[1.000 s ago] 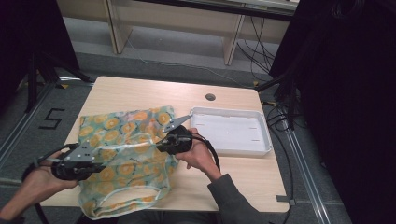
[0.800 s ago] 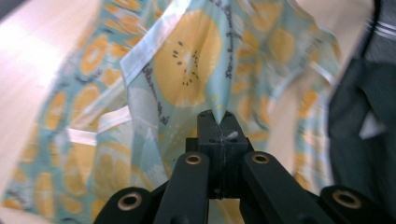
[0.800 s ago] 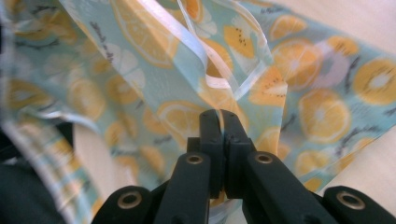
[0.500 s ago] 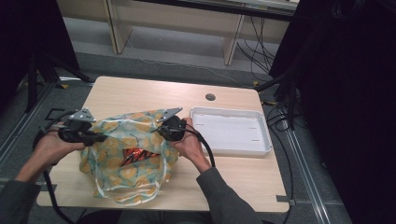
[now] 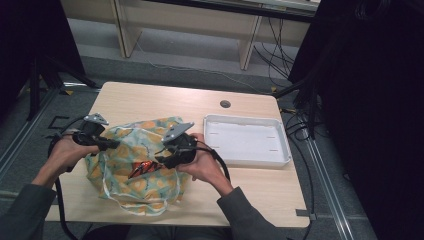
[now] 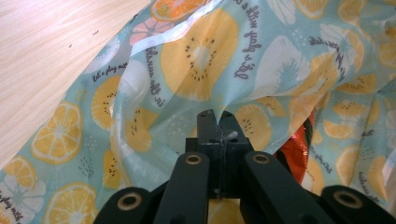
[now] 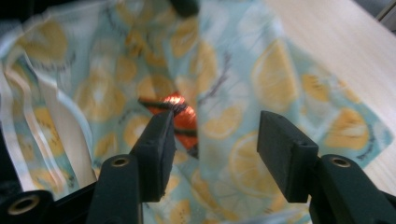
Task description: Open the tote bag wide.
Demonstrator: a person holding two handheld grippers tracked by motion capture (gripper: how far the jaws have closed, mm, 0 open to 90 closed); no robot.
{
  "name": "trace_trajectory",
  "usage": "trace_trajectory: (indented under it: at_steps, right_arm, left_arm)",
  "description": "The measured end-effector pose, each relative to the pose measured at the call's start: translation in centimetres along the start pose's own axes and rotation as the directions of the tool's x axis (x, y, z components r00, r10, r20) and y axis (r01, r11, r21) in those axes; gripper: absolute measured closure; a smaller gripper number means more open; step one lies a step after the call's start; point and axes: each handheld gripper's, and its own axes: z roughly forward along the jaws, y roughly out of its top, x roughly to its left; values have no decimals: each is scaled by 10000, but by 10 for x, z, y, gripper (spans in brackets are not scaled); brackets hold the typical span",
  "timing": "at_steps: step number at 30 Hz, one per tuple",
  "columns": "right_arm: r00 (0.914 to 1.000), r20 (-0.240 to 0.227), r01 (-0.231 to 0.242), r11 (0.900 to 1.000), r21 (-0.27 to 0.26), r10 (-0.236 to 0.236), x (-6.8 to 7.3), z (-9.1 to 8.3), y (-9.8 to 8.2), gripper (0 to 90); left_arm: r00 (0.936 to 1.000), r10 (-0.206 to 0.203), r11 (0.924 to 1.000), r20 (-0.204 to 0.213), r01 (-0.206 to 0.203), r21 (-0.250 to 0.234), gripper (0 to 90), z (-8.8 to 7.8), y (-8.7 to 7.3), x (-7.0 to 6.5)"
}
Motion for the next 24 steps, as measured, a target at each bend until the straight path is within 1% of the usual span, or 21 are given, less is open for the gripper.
trace_trajectory:
  at_steps: [3, 4, 5, 6, 7, 8, 9, 10, 11, 12, 13, 14, 15, 16, 17, 18, 19, 20, 22, 23, 24]
  right_arm:
    - [9968, 485, 571, 9915, 1170, -632, 7, 22, -8, 416]
    - [9968, 485, 571, 9915, 1170, -632, 7, 22, -8, 416]
    - [9935, 636, 828, 9815, 1724, -949, 3, 36, -17, 378]
    - [9949, 606, 674, 9787, 1938, -805, 3, 41, -22, 371]
    - [9937, 587, 811, 9740, 2116, -955, 1, 46, -25, 377]
    - [9938, 535, 830, 9713, 2227, -972, 0, 50, -29, 379]
    - [9919, 696, 870, 9673, 2384, -1063, -2, 55, -33, 394]
    - [9889, 788, 1016, 9611, 2567, -1256, -3, 58, -35, 449]
    - [9838, 862, 1285, 9531, 2741, -1575, -3, 60, -37, 554]
    - [9811, 936, 1379, 9516, 2746, -1692, -4, 59, -38, 654]
    - [9817, 1020, 1280, 9541, 2708, -1607, -5, 57, -37, 777]
    - [9837, 835, 1329, 9562, 2606, -1595, -7, 55, -36, 849]
    - [9850, 551, 1460, 9602, 2382, -1634, -10, 49, -35, 891]
    - [9945, 486, 794, 9702, 2291, -928, -7, 44, -35, 900]
    - [9935, -38, 1119, 9673, 2277, -1141, -12, 38, -32, 900]
    - [9921, -131, 1247, 9726, 1963, -1246, -14, 32, -30, 900]
    - [9977, -280, 648, 9847, 1620, -610, -12, 22, -28, 900]
    - [9968, -565, 649, 9875, 1434, -573, -12, 16, -26, 900]
    - [9924, -1213, 357, 9937, 1060, -227, -10, 1, -19, 900]
    - [9869, -1609, 283, 9963, 808, -150, -9, -6, -15, 900]
    - [9806, -1958, 121, 9982, 585, -4, -8, -12, -12, 900]
  left_arm:
    - [10000, 22, 10000, -36, -22, 89, 894, -2, -1, 0]
    - [10000, 22, 10000, -36, -22, 89, 894, -2, -1, 0]
    - [10000, -17, 10000, -14, 17, 96, 893, -1, -2, 0]
    - [10000, -26, 10000, 55, 26, 41, 892, 0, -3, 0]
    - [10000, -2, 9999, 7, 2, 119, 892, 0, -3, 0]
    - [10000, -32, 10000, 81, 33, -17, 891, 2, -4, 0]
    - [9999, -35, 10000, 167, 35, 27, 890, 3, -4, 0]
    - [9999, -7, 10000, 160, 6, 73, 889, 3, -5, -1]
    - [9998, 45, 9999, 212, -46, 92, 889, 3, -5, -1]
    - [9998, 0, 10000, 187, 0, 44, 888, 4, -6, -2]
    - [9999, -9, 10000, 152, 8, 20, 888, 4, -6, -3]
    - [9995, 217, 9997, 222, -220, 127, 888, 3, -6, -2]
    - [9995, 206, 9996, 247, -210, 169, 888, 2, -7, -4]
    - [9995, 223, 9997, 212, -225, 91, 887, 2, -8, -6]
    - [9994, 218, 9996, 264, -222, 153, 885, 1, -10, -8]
    - [9994, 218, 9996, 264, -222, 153, 885, 1, -10, -8]
    - [9982, 452, 9987, 383, -461, 222, 884, -4, -12, -13]
    - [9966, 697, 9968, 430, -713, 374, 885, -7, -12, -15]
    - [9951, 812, 9962, 568, -828, 255, 884, -11, -14, -20]
    - [9929, 999, 9940, 652, -1025, 389, 883, -12, -14, -21]
    - [9926, 1034, 9936, 641, -1061, 396, 881, -12, -13, -23]
